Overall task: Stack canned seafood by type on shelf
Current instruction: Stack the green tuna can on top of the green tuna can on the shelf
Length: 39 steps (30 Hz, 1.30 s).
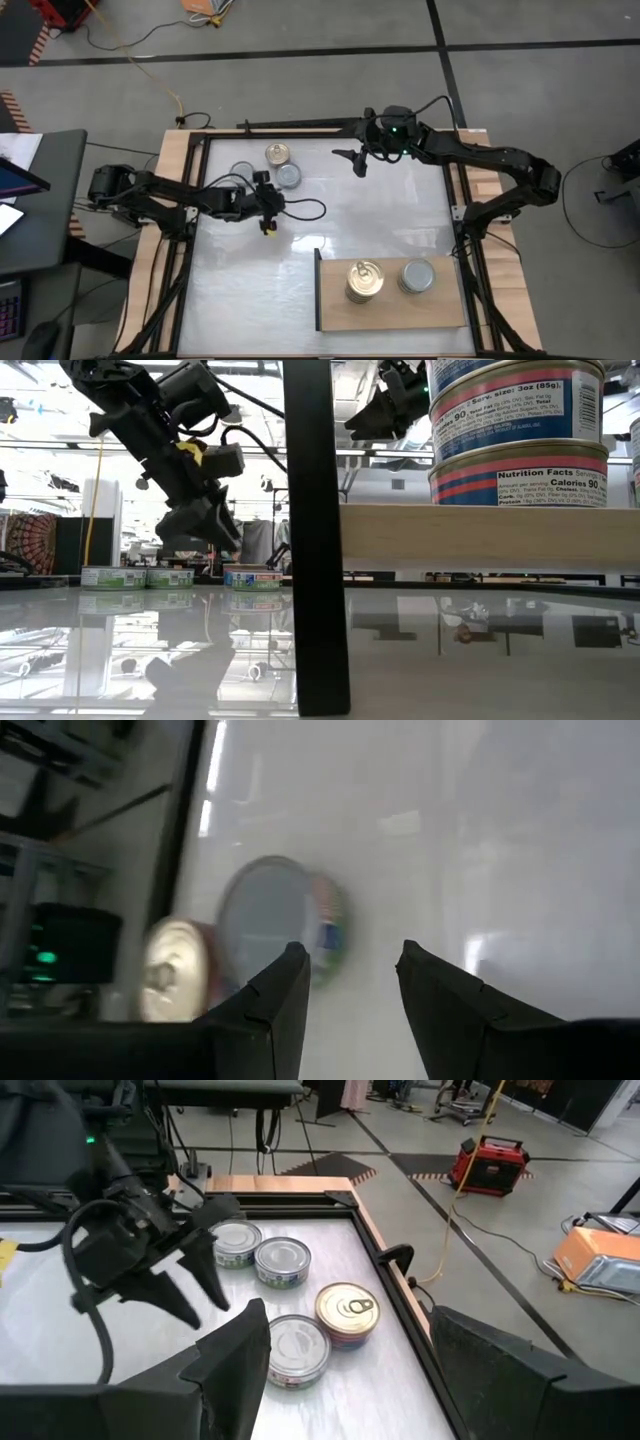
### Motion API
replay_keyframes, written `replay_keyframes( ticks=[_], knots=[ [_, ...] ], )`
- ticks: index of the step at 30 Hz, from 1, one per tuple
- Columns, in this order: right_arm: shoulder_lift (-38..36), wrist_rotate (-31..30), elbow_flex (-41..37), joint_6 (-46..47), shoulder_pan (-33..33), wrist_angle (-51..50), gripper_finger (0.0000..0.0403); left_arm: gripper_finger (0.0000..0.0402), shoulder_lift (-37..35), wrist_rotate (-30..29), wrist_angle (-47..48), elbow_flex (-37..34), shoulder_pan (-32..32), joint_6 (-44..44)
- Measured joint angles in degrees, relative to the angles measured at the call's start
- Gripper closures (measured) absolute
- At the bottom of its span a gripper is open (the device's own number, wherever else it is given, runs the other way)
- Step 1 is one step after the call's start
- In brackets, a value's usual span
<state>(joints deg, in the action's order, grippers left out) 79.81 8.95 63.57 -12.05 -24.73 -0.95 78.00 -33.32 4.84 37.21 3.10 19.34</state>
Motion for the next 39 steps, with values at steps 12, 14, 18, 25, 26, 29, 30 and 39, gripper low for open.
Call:
replay_keyframes(
  ticks=[12,14,18,25,26,29,30,39],
  knots=[
    [0.00,0.00,0.00,-0.02,0.33,0.11,0.0101,0.0253,8.11,3.41,-7.85,0.00,9.87,11.06],
    [0.00,0.00,0.00,-0.02,0.33,0.11,0.0101,0.0253,10.16,4.77,-7.89,0.00,10.79,11.03],
    [0.00,0.00,0.00,-0.02,0.33,0.00,0.0101,0.0254,13.66,3.42,-9.49,0.04,10.96,13.01],
    [0.00,0.00,0.00,0.00,0.33,0.00,0.0101,0.0303,15.62,1.38,-9.58,0.15,9.84,13.07],
    [0.00,0.00,0.00,0.00,0.33,0.00,0.0101,0.0313,15.46,1.31,-9.49,0.15,9.63,12.51],
    [0.00,0.00,0.00,0.00,0.33,0.00,0.0101,0.0341,15.08,1.47,-8.98,0.15,8.95,11.70],
    [0.00,0.00,0.00,0.00,0.33,0.00,0.0101,0.0349,14.96,1.46,-8.75,0.15,8.74,11.62],
    [0.00,0.00,0.00,0.04,0.33,-0.57,0.0101,0.0400,13.39,2.95,-2.05,0.06,6.12,4.06]
  ],
)
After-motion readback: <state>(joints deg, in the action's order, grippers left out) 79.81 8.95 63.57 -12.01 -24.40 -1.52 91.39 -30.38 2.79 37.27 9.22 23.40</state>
